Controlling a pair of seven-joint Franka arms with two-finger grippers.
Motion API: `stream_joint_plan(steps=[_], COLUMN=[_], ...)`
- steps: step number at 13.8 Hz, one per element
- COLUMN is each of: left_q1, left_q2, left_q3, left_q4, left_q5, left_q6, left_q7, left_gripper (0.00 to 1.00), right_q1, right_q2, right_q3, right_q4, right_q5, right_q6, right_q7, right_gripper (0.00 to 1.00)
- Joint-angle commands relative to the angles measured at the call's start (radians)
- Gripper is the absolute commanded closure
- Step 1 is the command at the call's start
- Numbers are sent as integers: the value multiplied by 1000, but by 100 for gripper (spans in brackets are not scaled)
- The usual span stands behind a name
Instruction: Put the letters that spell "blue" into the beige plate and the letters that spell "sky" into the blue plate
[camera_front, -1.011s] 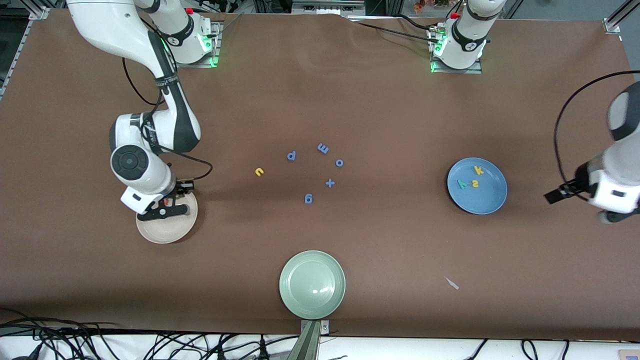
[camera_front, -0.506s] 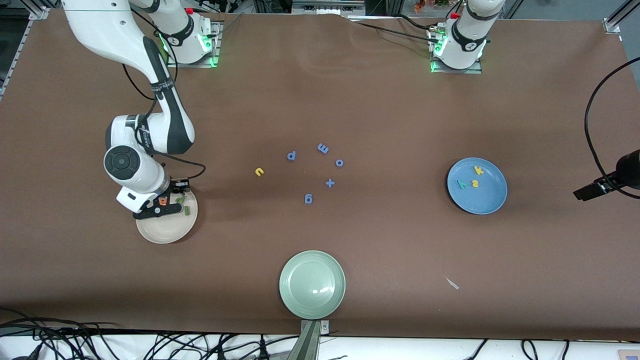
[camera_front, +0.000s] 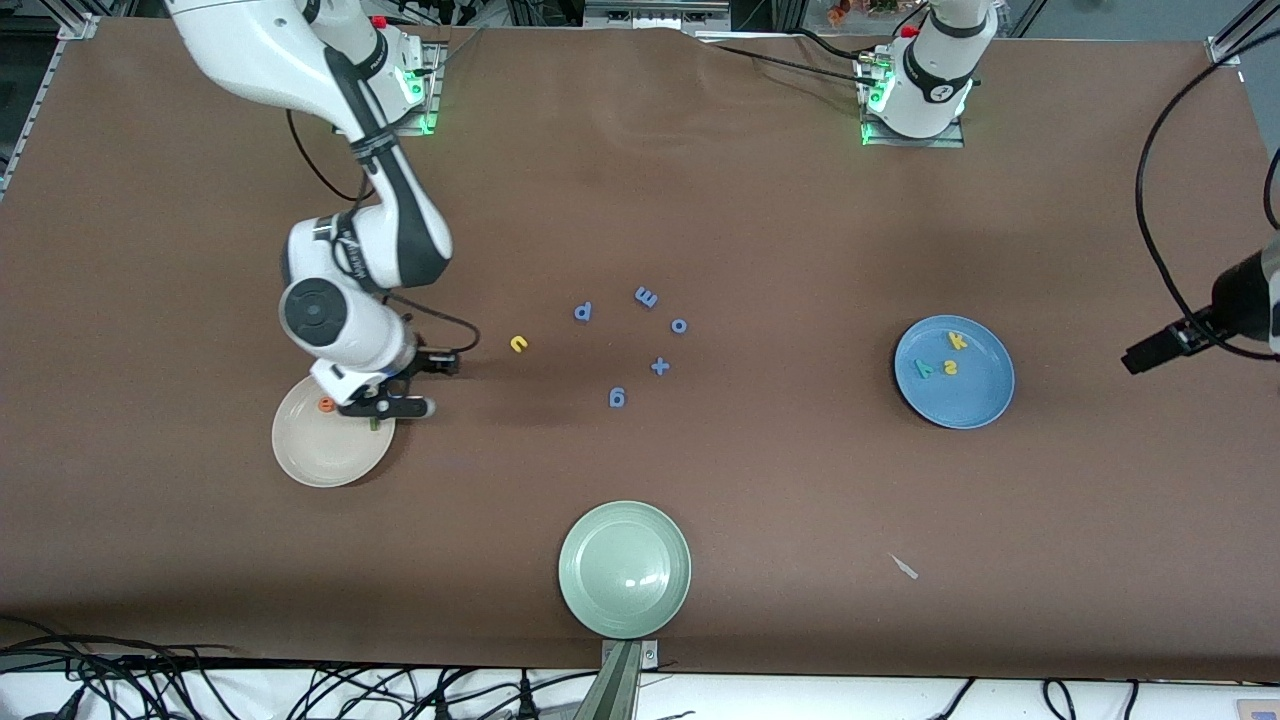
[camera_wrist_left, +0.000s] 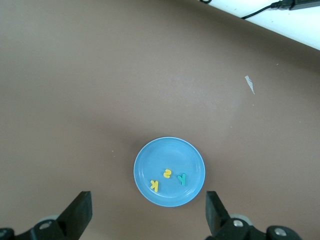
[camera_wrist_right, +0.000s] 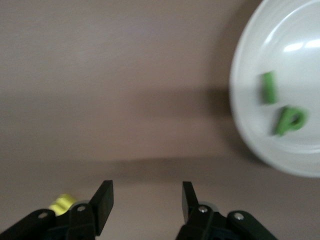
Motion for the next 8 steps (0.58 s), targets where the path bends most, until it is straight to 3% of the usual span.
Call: stream_joint_plan(steps=[1,3,8], left_q1=[-128,-195,-288], left_q2=[-21,-41,-147], left_q3=[129,221,287], left_q4=[-9,-12,-81], left_q5=[-49,-111,-112], left_q6=[-15,-19,-127], left_q7=[31,31,135], left_gripper=[0,0,0], right_q1=[32,81,134], right_q2=[-15,-18,-22], right_q3=[39,45,53], right_q4=[-33,-67,-211], right_q5=[13,13,13], right_q6=[34,77,300], right_q7=[179,308,417], right_gripper=[36,36,33])
